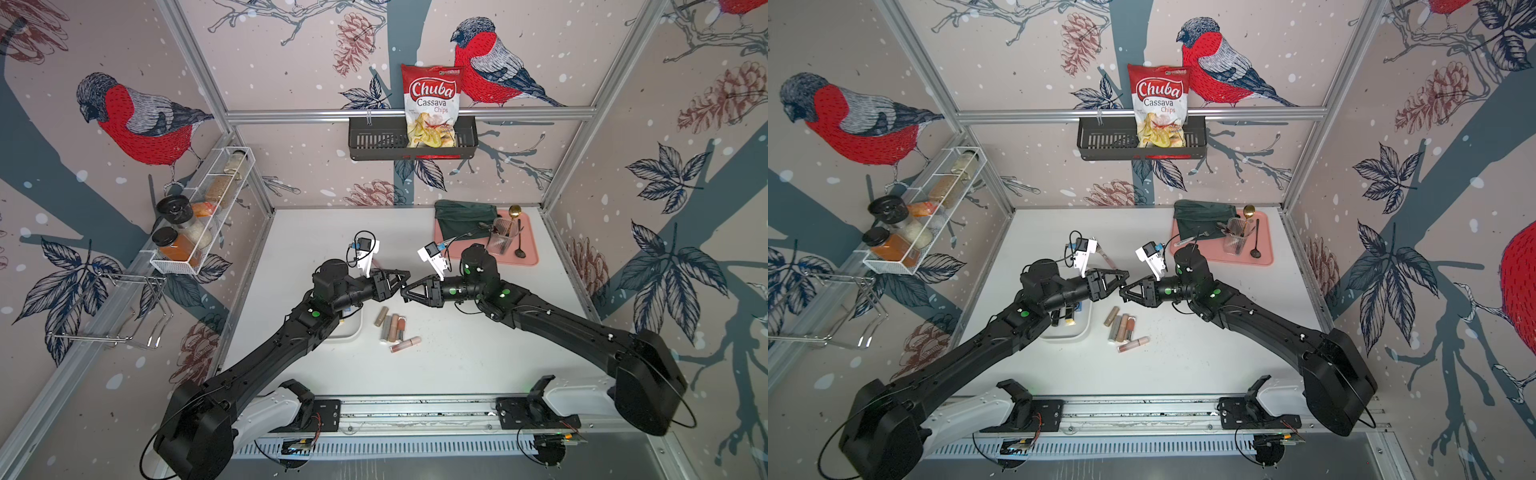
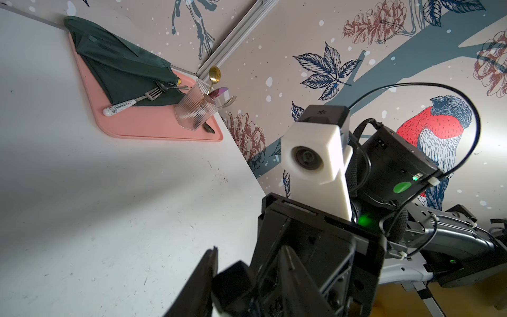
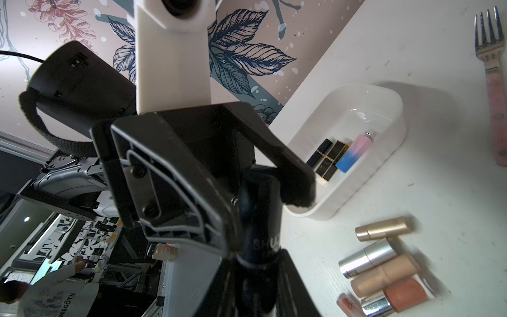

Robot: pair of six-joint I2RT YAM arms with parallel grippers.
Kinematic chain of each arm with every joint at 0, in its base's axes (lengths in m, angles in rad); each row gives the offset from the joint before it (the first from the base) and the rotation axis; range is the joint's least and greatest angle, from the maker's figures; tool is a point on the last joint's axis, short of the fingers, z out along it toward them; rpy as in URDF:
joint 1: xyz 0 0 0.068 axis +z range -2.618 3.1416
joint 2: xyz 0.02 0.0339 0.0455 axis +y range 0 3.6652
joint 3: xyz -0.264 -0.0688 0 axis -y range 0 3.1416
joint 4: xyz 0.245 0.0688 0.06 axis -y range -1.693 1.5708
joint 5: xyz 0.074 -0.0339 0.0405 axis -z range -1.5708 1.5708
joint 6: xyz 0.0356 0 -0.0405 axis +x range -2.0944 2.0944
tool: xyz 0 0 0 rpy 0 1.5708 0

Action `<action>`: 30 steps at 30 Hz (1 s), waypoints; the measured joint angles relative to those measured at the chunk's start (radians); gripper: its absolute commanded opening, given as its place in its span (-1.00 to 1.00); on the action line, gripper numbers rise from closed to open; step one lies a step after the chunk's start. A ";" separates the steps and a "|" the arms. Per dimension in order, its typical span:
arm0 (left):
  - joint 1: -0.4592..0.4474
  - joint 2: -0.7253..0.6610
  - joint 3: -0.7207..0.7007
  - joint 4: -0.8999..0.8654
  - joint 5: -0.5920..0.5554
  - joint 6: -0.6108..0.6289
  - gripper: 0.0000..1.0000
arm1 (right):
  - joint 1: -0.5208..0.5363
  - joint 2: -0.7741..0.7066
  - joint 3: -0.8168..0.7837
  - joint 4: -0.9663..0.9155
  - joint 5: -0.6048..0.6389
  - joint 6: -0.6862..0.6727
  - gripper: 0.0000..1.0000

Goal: Put the lipstick into the storage box
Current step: Place the lipstick in the storage box.

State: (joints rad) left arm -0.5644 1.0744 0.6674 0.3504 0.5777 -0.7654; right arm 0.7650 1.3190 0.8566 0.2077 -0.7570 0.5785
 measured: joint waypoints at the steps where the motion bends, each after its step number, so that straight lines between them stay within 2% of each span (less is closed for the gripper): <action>1: -0.001 0.003 0.000 0.000 0.002 0.000 -0.24 | 0.000 -0.002 0.000 0.000 0.004 0.000 -0.56; 6: -0.002 0.012 0.000 0.000 0.007 -0.006 -0.47 | 0.000 -0.003 0.000 -0.001 0.008 -0.004 -0.56; 8: -0.005 0.012 0.000 0.008 0.014 -0.017 -0.64 | 0.000 -0.004 0.000 -0.003 0.013 -0.016 -0.55; 11: -0.006 0.012 0.000 0.012 0.018 -0.023 -0.80 | 0.000 -0.006 0.000 -0.005 0.016 -0.020 -0.41; 15: -0.008 0.012 0.000 0.007 0.026 -0.016 -0.86 | -0.002 -0.011 0.000 -0.006 0.027 -0.006 0.07; 20: -0.008 0.011 0.000 0.004 0.024 -0.012 -0.88 | -0.014 -0.017 0.000 -0.013 0.034 -0.005 0.91; 21: -0.008 0.010 0.000 -0.003 0.024 -0.011 -0.88 | -0.017 -0.022 0.000 -0.012 0.042 -0.005 1.00; 25: -0.007 -0.002 0.027 -0.082 -0.009 0.017 -0.88 | -0.041 -0.055 -0.014 -0.008 0.051 -0.004 1.00; 30: 0.045 -0.014 0.142 -0.325 -0.116 0.128 -0.89 | -0.093 -0.144 -0.061 -0.008 0.081 -0.004 1.00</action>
State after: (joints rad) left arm -0.5190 1.0599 0.8089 0.0257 0.4614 -0.6376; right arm 0.6716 1.1751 0.7959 0.1993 -0.6758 0.5743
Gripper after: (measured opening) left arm 0.236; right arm 0.999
